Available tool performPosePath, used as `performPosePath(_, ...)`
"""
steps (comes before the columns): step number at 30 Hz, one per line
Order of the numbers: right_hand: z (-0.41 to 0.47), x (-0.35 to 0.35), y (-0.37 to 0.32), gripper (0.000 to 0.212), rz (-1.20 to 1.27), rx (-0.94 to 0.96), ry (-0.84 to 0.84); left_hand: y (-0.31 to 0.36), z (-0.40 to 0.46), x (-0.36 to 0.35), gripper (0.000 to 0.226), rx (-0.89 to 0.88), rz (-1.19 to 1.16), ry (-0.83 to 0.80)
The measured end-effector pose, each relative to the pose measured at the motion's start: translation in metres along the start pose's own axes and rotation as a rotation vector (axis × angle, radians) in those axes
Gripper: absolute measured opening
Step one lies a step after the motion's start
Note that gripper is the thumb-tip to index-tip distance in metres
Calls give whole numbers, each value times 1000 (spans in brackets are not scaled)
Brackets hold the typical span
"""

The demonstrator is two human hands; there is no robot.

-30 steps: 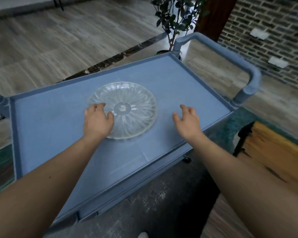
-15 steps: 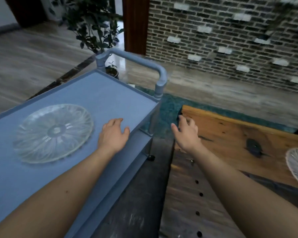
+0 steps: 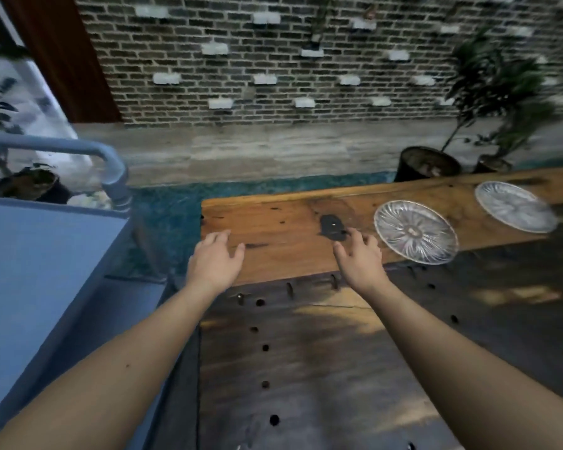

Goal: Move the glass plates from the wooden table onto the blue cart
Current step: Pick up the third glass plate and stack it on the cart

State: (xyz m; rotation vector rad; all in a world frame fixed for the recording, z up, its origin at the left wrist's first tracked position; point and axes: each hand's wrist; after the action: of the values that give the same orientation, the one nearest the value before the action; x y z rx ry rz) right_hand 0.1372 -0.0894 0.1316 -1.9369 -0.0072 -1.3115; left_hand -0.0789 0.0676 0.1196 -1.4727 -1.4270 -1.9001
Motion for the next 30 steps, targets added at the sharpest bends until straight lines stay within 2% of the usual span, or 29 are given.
performPosePath(6,47,63,103,51,68,-122,67,112,30,-78,57,-69,8,-91)
performPosePath(15,153,127,247,52,183,-255,50,253,76,-208,53,-24,-19,-160)
performPosePath(21,212,139,304,51,221,-316,31,297,109,-266,51,22,-38,-218)
performPosePath(30,290,111,367,53,265,-446,9,316,166,-340,47,100,12,-296)
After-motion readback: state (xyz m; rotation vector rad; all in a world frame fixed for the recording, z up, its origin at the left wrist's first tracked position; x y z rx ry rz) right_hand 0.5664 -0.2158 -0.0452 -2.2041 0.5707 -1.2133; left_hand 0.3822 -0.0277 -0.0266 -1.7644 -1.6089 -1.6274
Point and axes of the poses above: each hand's wrist, its own z-axis towards the middle knuckle, its own x-axis out of the back of the hand, y = z × x, and after that the axes turned 4 degrees about -x, right-handed
